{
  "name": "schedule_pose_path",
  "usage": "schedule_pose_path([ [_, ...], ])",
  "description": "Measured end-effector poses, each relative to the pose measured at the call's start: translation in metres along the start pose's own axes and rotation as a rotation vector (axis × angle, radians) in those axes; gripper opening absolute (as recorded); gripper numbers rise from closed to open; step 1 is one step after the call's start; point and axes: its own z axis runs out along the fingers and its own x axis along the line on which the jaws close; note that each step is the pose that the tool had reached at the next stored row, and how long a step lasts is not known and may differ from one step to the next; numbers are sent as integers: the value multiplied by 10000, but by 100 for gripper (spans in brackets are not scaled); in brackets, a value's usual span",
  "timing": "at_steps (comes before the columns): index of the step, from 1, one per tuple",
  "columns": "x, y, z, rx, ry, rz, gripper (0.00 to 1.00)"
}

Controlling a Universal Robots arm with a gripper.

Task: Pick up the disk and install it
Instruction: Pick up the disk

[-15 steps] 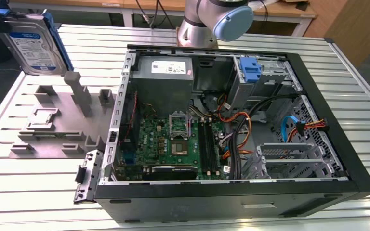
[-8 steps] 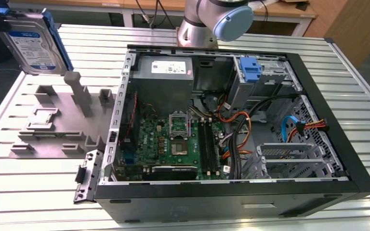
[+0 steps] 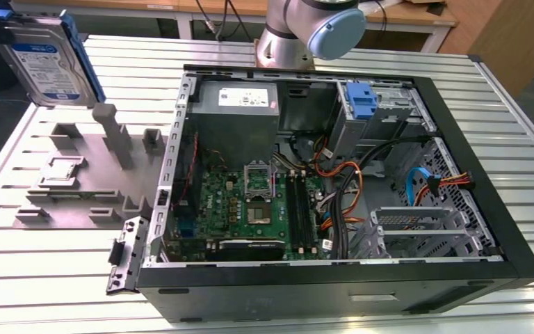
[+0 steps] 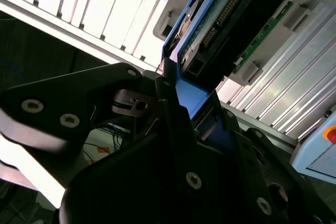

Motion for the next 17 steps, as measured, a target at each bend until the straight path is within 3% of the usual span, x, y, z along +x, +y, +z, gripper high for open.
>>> schedule_pose_path([
  [17, -3, 2, -67, 1, 0, 0, 36],
])
